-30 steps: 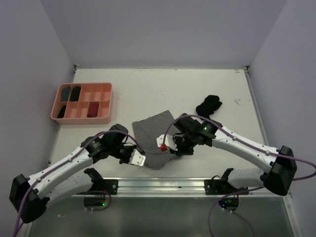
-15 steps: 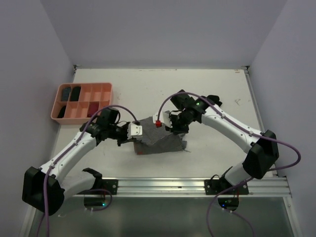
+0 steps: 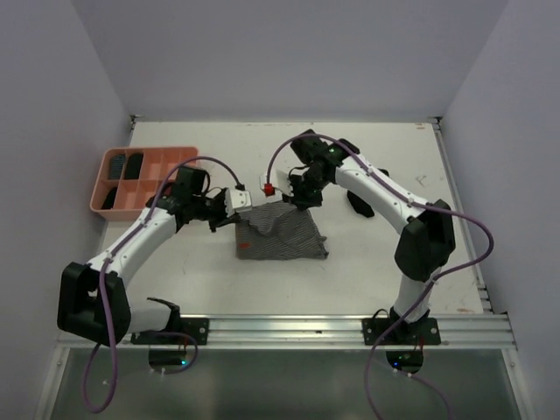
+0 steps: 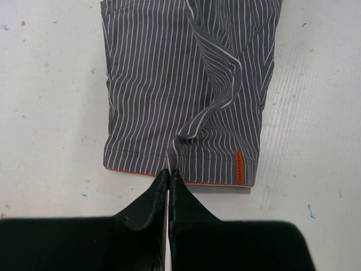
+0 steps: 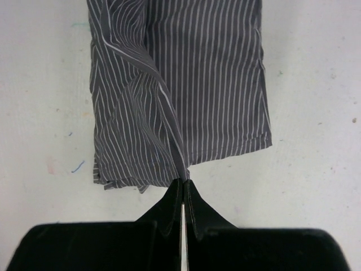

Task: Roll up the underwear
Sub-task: Fold the underwear

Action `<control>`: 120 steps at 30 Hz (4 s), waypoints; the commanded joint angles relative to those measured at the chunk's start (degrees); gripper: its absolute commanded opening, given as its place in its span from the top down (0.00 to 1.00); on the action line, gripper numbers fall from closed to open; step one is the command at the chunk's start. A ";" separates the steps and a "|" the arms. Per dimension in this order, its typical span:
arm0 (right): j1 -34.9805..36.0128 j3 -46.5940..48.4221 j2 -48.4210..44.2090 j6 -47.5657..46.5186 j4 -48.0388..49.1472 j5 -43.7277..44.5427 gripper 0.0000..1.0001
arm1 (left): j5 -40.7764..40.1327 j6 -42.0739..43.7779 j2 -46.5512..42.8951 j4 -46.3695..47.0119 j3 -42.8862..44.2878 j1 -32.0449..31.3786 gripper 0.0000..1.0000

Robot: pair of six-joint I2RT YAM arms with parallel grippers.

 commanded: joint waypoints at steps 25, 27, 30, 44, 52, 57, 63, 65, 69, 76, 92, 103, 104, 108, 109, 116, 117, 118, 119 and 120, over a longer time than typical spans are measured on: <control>-10.64 25.79 29.50 2.10 3.39 -1.39 0.99 | -5.71 -13.33 36.27 14.06 23.71 5.68 0.97; -11.61 26.22 30.72 5.95 6.54 -0.25 0.77 | -6.68 -15.00 37.77 16.34 24.95 5.94 0.91; -12.93 29.65 31.96 10.00 6.74 1.16 0.59 | -7.56 -17.03 40.41 15.22 29.25 5.94 0.69; -15.83 34.15 35.56 25.83 8.32 -5.69 0.84 | -5.10 -19.30 22.05 0.97 19.44 1.29 0.42; -15.83 26.06 36.97 33.13 10.17 -10.52 0.94 | -0.62 -31.51 23.44 1.92 9.84 -4.25 0.44; -16.01 15.97 34.17 37.96 10.69 -10.70 1.00 | -5.09 -36.26 28.62 4.48 10.98 -3.99 0.43; -16.80 -7.66 22.58 48.94 19.73 -14.48 1.00 | -11.95 -34.88 37.22 2.39 22.37 -0.58 0.44; -16.80 -15.99 16.34 52.71 22.80 -15.09 1.00 | -13.26 -32.60 39.78 0.54 27.12 0.75 0.44; -15.58 -25.26 8.51 55.20 23.26 -27.08 1.00 | -14.06 -20.94 48.29 -6.04 42.06 1.90 0.41; -13.80 -21.26 -3.81 54.14 21.41 -28.47 0.92 | -2.92 -12.46 43.94 -10.63 49.84 1.64 0.36; -20.49 -7.25 15.43 60.64 31.16 -21.25 0.95 | -6.23 -19.06 31.88 -6.93 17.92 -9.00 0.41; -20.40 -21.92 11.41 66.78 34.50 -23.70 0.99 | -16.88 -11.07 40.84 -12.21 27.23 -3.12 0.42; -20.32 -23.41 9.05 67.84 35.12 -24.93 0.99 | -17.40 -7.92 41.03 -13.43 29.24 -1.72 0.43; -20.40 -28.87 2.20 72.50 39.33 -30.21 0.98 | -9.62 2.73 39.36 -19.31 32.16 -0.91 0.39; -20.49 -30.01 0.69 74.25 41.08 -30.65 0.97 | -7.75 3.88 38.05 -20.12 32.86 -0.91 0.38; -22.78 -39.07 -10.40 90.43 61.40 -28.82 0.90 | -2.80 -7.60 26.91 -6.01 29.54 -5.11 0.37; -22.69 -39.60 -10.05 91.66 62.97 -28.72 0.91 | -6.47 -8.93 25.57 0.47 27.96 -6.53 0.37; -22.77 -40.65 -8.40 93.93 64.81 -28.55 0.91 | -8.24 -10.34 24.43 3.40 25.77 -8.02 0.37; -22.78 -41.09 -7.42 94.82 65.53 -28.72 0.92 | -9.31 -12.44 24.68 5.35 25.75 -10.30 0.37; -22.86 -41.70 -6.19 95.44 65.88 -28.20 0.93 | -10.97 -13.24 25.55 6.76 26.27 -11.10 0.37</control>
